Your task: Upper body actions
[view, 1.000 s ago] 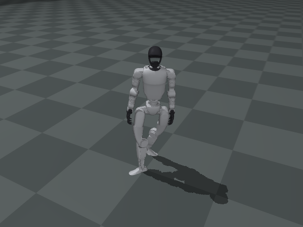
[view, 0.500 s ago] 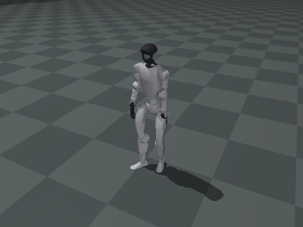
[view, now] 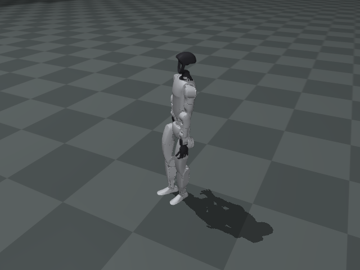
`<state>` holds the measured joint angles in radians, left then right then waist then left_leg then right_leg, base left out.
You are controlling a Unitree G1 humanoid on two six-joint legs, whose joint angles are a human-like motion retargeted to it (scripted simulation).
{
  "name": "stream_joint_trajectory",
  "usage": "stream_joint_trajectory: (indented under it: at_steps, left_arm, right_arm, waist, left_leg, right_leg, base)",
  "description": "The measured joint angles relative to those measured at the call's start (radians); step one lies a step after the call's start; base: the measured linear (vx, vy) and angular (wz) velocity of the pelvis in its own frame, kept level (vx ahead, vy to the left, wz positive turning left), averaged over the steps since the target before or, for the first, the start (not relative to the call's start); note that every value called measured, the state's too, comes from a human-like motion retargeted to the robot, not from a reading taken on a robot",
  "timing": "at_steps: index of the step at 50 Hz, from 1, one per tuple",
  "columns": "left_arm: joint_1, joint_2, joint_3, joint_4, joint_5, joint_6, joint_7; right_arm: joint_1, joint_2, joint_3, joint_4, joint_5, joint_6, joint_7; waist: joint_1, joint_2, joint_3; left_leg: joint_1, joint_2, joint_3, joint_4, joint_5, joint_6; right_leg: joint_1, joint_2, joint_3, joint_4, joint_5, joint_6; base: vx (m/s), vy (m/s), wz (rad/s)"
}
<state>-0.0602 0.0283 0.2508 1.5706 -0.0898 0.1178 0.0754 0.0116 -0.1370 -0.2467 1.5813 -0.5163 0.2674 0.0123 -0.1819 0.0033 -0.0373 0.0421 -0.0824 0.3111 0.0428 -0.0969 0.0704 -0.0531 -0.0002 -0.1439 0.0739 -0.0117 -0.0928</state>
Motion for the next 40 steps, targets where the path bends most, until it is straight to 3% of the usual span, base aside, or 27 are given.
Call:
stream_joint_trajectory:
  at_steps: [10, 17, 21, 26, 28, 30, 33, 35, 38, 40]
  left_arm:
    - [-0.031, 0.001, 0.003, -0.056, 0.016, -0.004, 0.004]
    - [-0.059, -0.016, -0.035, -0.025, 0.035, -0.009, -0.007]
    - [-0.076, -0.017, -0.081, -0.003, 0.059, -0.007, -0.014]
    - [-0.086, -0.003, -0.123, -0.017, 0.087, -0.005, -0.015]
    - [-0.095, 0.009, -0.127, -0.028, 0.092, -0.002, -0.023]
    - [-0.104, 0.026, -0.119, -0.038, 0.089, 0.005, -0.029]
    - [-0.110, 0.035, -0.111, -0.069, 0.057, 0.013, -0.041]
    - [-0.119, 0.028, -0.112, -0.087, 0.023, 0.007, -0.047]
    - [-0.126, 0.019, -0.096, -0.104, -0.036, -0.010, -0.079]
    - [-0.127, 0.011, -0.079, -0.113, -0.074, -0.012, -0.107]
  right_arm:
    - [0.031, 0.043, 0.011, 0.000, 0.035, -0.007, 0.005]
    - [0.028, 0.063, 0.059, -0.052, -0.024, -0.028, 0.036]
    - [0.021, 0.062, 0.062, -0.090, -0.063, -0.050, 0.049]
    - [0.003, 0.048, 0.061, -0.118, -0.065, -0.080, 0.047]
    - [-0.010, 0.038, 0.061, -0.114, -0.052, -0.083, 0.050]
    - [-0.026, 0.031, 0.063, -0.102, -0.039, -0.076, 0.055]
    - [-0.039, 0.013, 0.052, -0.087, -0.041, -0.075, 0.067]
    - [-0.038, -0.001, 0.042, -0.097, -0.057, -0.081, 0.068]
    - [-0.035, -0.023, 0.078, -0.096, -0.143, -0.103, 0.029]
    - [-0.036, -0.036, 0.113, -0.082, -0.233, -0.105, -0.003]
  waist:
    - [-0.001, 0.005, -0.019]
    - [-0.024, 0.008, -0.015]
    - [-0.063, 0.007, 0.011]
    - [-0.068, -0.001, 0.064]
    - [-0.044, -0.010, 0.096]
    - [-0.012, -0.027, 0.120]
    - [0.095, -0.044, 0.156]
    - [0.150, -0.043, 0.191]
    - [0.159, -0.063, 0.207]
    - [0.141, -0.065, 0.204]
  left_leg:
    - [-0.013, 0.001, -0.024, 0.021, -0.028, -0.016]
    - [-0.076, 0.031, -0.141, 0.059, 0.007, -0.052]
    - [-0.131, 0.043, -0.265, 0.100, 0.050, -0.069]
    - [-0.180, 0.011, -0.455, 0.129, 0.109, -0.072]
    - [-0.186, -0.005, -0.527, 0.121, 0.140, -0.090]
    - [-0.193, -0.028, -0.598, 0.100, 0.167, -0.115]
    - [-0.211, -0.053, -0.631, 0.066, 0.179, -0.122]
    - [-0.232, -0.045, -0.585, 0.050, 0.139, -0.097]
    - [-0.269, 0.000, -0.314, 0.014, 0.028, -0.065]
    - [-0.280, 0.063, -0.022, 0.000, -0.040, -0.124]
  right_leg:
    - [-0.001, -0.004, -0.010, -0.001, 0.003, 0.017]
    - [-0.012, 0.021, 0.025, 0.066, -0.014, 0.012]
    - [-0.009, 0.070, 0.196, 0.093, 0.011, 0.007]
    - [0.024, 0.118, 0.391, 0.108, -0.003, 0.050]
    - [0.044, 0.126, 0.352, 0.101, -0.039, 0.017]
    - [0.055, 0.094, 0.199, 0.075, -0.068, -0.035]
    - [0.073, 0.101, 0.148, 0.052, -0.064, -0.057]
    - [0.090, 0.056, 0.018, 0.031, -0.064, -0.042]
    - [0.107, 0.030, -0.113, 0.000, -0.076, -0.049]
    - [0.119, 0.013, -0.241, -0.021, -0.088, -0.043]
  base:
    - [0.02, 0.04, -0.08]
    - [-0.06, -0.04, 1.06]
    - [-0.14, -0.09, 2.14]
    - [-0.22, -0.10, 2.19]
    - [-0.30, -0.10, 1.98]
    - [-0.39, -0.13, 1.76]
    - [-0.50, -0.15, 1.64]
    - [-0.59, -0.17, 2.37]
    - [-0.53, -0.17, 3.09]
    - [-0.48, -0.12, 3.60]
